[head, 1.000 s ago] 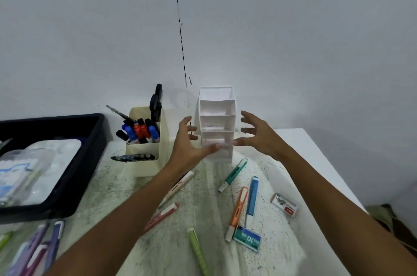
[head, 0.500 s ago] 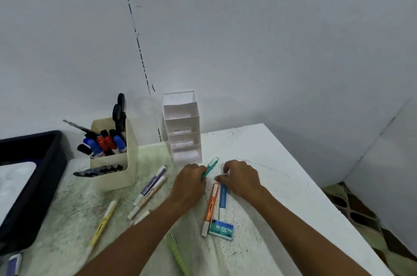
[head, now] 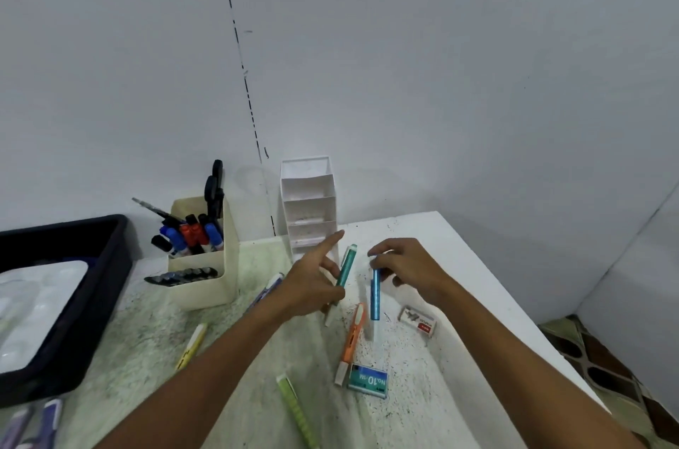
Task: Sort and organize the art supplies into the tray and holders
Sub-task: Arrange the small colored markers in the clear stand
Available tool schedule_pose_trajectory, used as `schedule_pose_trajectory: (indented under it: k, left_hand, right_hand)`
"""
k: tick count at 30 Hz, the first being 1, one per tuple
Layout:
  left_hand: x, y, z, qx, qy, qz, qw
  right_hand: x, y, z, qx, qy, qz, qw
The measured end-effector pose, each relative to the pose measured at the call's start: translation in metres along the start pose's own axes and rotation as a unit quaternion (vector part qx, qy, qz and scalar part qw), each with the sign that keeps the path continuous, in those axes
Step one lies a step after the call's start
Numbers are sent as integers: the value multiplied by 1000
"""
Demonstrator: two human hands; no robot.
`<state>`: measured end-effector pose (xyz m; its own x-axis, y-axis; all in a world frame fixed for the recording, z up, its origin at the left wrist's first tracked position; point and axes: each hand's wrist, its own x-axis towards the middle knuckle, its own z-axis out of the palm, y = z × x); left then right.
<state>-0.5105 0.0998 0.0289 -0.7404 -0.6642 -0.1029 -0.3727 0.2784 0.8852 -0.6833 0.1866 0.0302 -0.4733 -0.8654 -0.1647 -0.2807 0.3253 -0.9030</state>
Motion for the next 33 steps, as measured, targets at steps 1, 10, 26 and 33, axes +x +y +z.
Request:
schedule_pose_trajectory:
  k: [1, 10, 26, 33]
  left_hand:
    - [-3, 6, -6, -30, -26, -9, 999]
    - [-24, 2, -30, -205, -105, -23, 973]
    - [-30, 82, -107, -87, 170, 175, 966]
    - [7, 129, -139, 110, 313, 302, 894]
  right_hand:
    - [-1, -6, -3, 28, -9, -6, 1000]
    - [-8, -39, 7, 112, -115, -71, 984]
    - [-2, -132, -6, 203, -53, -234, 949]
    - [10, -183, -32, 82, 108, -411, 902]
